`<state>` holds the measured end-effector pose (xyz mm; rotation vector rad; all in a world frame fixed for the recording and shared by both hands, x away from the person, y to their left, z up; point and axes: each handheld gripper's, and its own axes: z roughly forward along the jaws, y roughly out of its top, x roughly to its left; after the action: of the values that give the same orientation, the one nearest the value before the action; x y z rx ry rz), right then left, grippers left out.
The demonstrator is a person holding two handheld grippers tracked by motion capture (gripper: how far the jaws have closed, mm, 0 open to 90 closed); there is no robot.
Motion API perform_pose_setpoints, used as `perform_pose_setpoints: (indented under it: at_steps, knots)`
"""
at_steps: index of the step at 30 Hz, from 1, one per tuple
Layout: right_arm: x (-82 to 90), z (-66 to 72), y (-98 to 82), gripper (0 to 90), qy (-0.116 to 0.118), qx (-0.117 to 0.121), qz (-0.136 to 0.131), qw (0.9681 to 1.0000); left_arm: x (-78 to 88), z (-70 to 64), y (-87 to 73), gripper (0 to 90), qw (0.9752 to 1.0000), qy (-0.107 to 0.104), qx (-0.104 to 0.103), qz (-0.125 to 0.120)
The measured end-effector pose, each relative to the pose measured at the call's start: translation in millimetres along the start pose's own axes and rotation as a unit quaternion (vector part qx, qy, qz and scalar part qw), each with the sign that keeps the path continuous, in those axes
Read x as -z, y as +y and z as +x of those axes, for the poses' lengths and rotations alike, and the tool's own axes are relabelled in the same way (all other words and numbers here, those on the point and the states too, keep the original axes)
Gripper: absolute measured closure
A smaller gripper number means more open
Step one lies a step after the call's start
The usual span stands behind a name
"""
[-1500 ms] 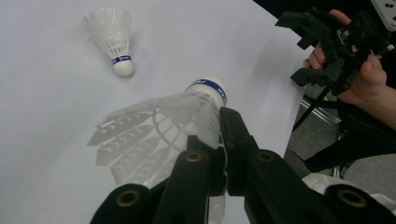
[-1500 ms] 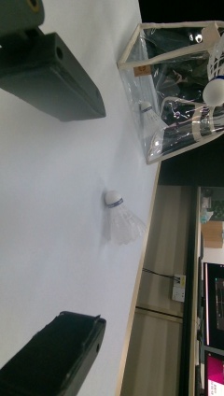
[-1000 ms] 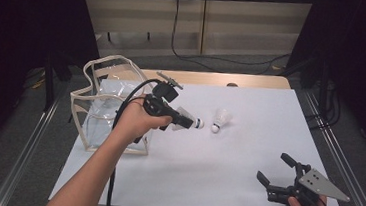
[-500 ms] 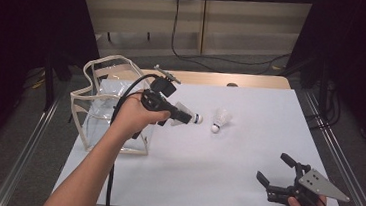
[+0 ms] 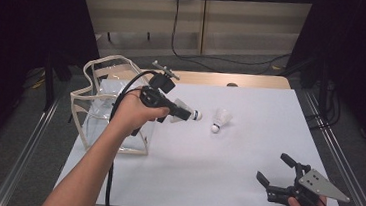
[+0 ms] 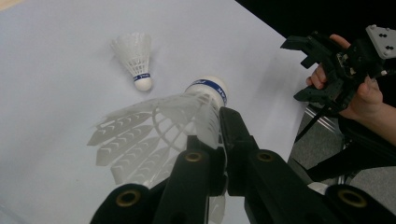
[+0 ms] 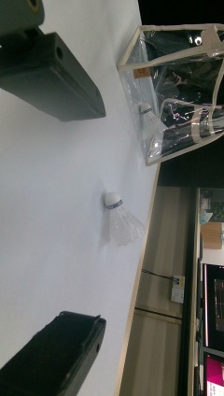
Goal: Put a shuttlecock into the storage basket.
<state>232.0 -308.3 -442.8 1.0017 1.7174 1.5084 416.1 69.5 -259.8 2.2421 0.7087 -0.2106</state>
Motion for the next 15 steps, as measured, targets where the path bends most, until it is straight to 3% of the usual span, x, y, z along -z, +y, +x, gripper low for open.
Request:
perform_pose_setpoints:
  at_steps: [15]
  knots:
    - [0.4,0.1,0.1,1.4,0.001,0.000,0.001,1.0000,5.3,2.5,4.3,89.2,1.0000,0.004,0.002,-0.001]
